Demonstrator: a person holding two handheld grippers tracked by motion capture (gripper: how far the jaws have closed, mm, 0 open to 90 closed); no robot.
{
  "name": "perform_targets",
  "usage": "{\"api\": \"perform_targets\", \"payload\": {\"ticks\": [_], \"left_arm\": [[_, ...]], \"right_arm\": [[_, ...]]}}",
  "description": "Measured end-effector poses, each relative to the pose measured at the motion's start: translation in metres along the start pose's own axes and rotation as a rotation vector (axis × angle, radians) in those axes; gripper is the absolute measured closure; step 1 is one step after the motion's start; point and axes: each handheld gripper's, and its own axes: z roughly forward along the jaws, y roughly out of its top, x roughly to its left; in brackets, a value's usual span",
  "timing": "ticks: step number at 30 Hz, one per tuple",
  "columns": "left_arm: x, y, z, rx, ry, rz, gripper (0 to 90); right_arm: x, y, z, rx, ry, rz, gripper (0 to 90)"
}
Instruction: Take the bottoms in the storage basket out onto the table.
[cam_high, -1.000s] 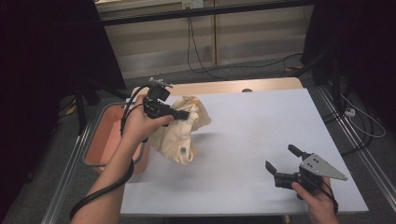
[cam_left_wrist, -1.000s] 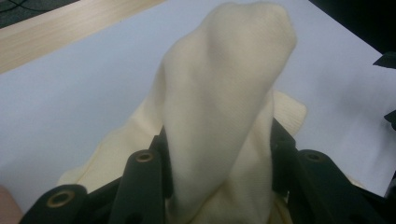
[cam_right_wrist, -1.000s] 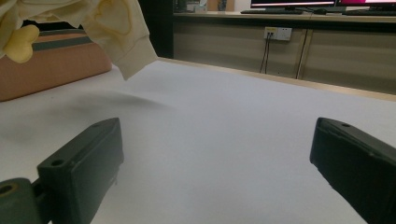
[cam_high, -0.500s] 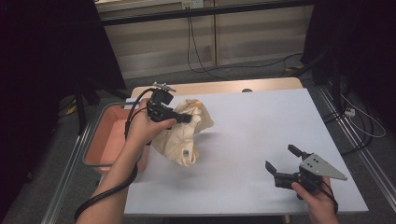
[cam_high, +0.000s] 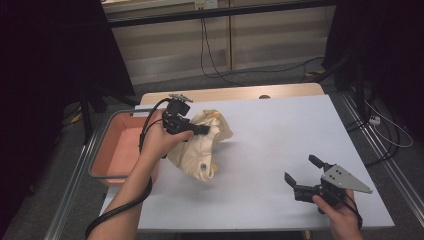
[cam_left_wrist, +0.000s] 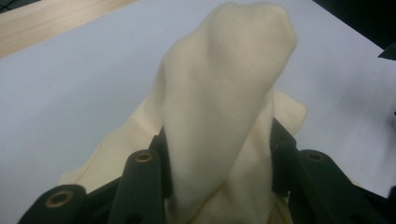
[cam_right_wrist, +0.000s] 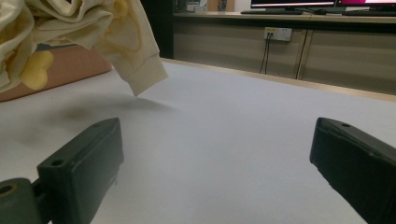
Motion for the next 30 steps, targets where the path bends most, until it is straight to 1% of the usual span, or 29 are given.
{"api": "perform_targets", "payload": {"ticks": [2, 3, 11, 16, 17, 21, 23, 26, 30], "left_arm": [[0.000, -0.002, 0.002, -0.003, -0.002, -0.005, 59.6], [0.000, -0.003, 0.004, -0.013, -0.002, -0.007, 59.7], [0.001, -0.009, 0.010, -0.025, -0.002, -0.015, 59.4], [0.000, -0.010, 0.012, -0.027, -0.003, -0.006, 59.3], [-0.001, -0.010, 0.013, -0.039, 0.003, -0.004, 59.3], [-0.001, -0.011, 0.015, -0.038, 0.007, -0.001, 59.3], [-0.001, -0.011, 0.016, -0.037, 0.002, -0.002, 59.3], [-0.002, -0.013, 0.020, -0.037, 0.008, 0.001, 59.3], [-0.003, -0.013, 0.021, -0.039, 0.004, -0.002, 59.3]], "right_arm": [[0.000, 0.000, 0.000, -0.001, 0.000, 0.001, 2.6], [0.000, 0.000, 0.000, -0.001, 0.000, 0.003, 2.6], [0.000, 0.000, 0.000, -0.002, 0.001, 0.002, 2.6], [0.000, 0.000, 0.000, -0.002, 0.000, 0.001, 2.6], [0.000, 0.000, 0.000, -0.001, 0.001, 0.000, 2.6], [0.000, 0.000, 0.000, 0.000, 0.001, 0.001, 2.6], [0.000, 0.000, 0.000, 0.000, 0.002, 0.001, 2.6], [0.000, 0.000, 0.000, 0.000, 0.004, -0.001, 2.6], [0.001, 0.000, 0.000, 0.001, 0.004, 0.002, 2.6]]}}
